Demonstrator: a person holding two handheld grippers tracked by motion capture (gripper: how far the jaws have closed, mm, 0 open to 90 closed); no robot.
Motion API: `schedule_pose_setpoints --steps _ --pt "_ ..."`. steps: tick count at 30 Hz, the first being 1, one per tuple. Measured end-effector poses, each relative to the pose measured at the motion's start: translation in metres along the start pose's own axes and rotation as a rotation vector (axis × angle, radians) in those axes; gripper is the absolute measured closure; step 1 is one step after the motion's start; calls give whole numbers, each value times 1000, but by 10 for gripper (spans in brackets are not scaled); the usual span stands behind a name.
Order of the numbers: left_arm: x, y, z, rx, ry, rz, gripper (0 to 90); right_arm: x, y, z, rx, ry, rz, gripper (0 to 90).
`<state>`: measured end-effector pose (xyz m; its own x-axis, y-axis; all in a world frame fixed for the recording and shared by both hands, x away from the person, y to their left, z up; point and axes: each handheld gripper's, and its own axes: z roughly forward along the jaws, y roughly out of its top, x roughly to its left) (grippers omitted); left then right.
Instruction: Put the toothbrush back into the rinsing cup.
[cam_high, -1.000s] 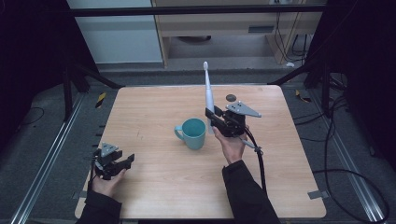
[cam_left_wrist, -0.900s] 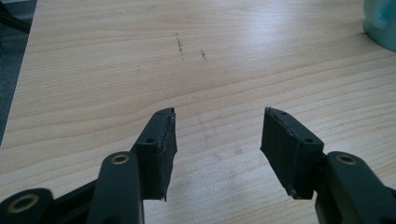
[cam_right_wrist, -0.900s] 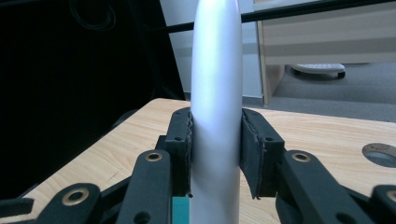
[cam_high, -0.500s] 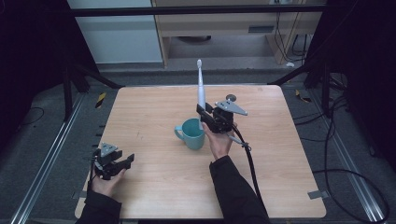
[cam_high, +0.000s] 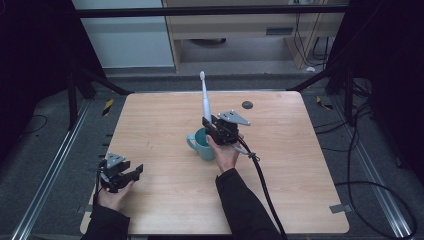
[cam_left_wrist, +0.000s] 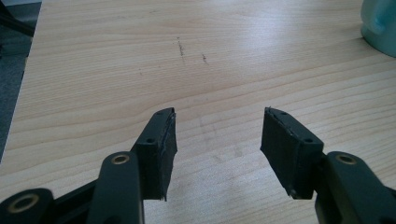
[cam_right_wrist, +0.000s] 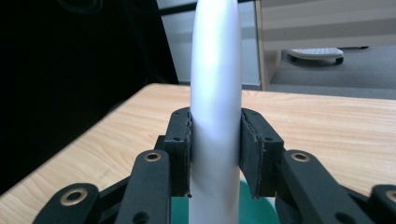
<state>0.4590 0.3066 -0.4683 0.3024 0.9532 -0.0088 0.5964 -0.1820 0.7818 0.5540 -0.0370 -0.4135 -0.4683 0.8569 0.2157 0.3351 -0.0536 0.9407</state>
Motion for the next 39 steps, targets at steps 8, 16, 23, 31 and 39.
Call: schedule_pose_setpoints --steps 8,16,23,31,39 --pt "0 0 0 2 -1 1 448 -2 -14 5 65 -25 -25 659" --pt "0 0 1 5 -2 2 448 -1 -20 8 101 -30 -40 658" --pt "-1 0 2 9 -3 6 448 -3 -24 11 145 -27 -52 655" --pt "-1 0 2 12 -5 6 448 -3 -25 10 168 -18 -69 641" --pt "-2 0 2 10 -5 6 447 -6 -13 -10 89 -15 -75 540"
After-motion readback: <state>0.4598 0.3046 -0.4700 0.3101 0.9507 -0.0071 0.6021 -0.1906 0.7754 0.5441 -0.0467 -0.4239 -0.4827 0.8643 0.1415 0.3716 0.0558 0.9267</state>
